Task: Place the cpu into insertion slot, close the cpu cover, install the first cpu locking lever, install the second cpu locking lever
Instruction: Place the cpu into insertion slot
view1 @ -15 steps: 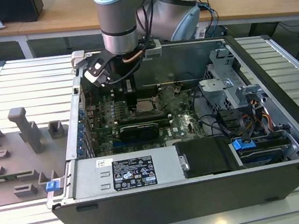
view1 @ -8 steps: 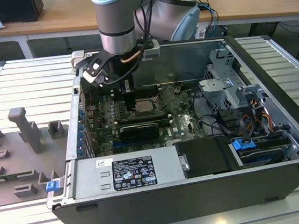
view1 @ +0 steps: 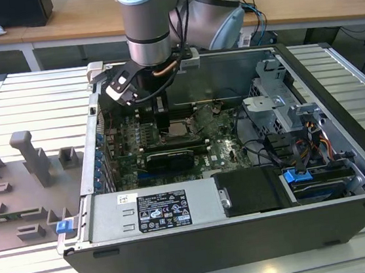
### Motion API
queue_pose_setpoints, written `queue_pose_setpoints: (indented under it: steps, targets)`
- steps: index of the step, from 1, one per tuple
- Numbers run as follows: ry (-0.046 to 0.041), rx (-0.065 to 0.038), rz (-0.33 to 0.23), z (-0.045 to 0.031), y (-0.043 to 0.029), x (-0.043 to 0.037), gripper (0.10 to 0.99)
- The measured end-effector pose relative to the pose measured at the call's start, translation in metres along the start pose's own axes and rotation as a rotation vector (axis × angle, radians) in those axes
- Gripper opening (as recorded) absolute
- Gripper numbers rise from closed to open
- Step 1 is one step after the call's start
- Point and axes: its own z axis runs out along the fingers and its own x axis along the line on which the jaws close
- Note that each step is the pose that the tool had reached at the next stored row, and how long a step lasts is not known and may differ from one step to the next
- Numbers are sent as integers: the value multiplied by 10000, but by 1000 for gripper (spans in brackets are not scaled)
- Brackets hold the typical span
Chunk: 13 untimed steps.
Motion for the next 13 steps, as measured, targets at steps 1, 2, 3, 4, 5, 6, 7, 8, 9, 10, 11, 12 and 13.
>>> queue_pose_setpoints:
  steps: [1,2,3,4,5,6,7,8,9,10,11,12,13]
  targets:
    - [-1,5,0,0,16,0,616]
    - [-1,8,0,1,28,0,616]
    - [0,15,-1,3,55,0,616]
    - [0,22,-2,4,78,0,616]
    - [0,27,-1,5,95,0,616]
    - [0,35,-1,6,110,0,616]
    - [0,42,0,7,126,0,616]
    - [0,57,0,8,154,0,616]
    - [0,77,-2,10,185,0,616]
    - [-1,86,-1,9,195,0,616]
    - [-2,97,-1,7,201,-1,600]
    - [-1,103,0,3,204,0,471]
    - [1,110,0,2,209,0,412]
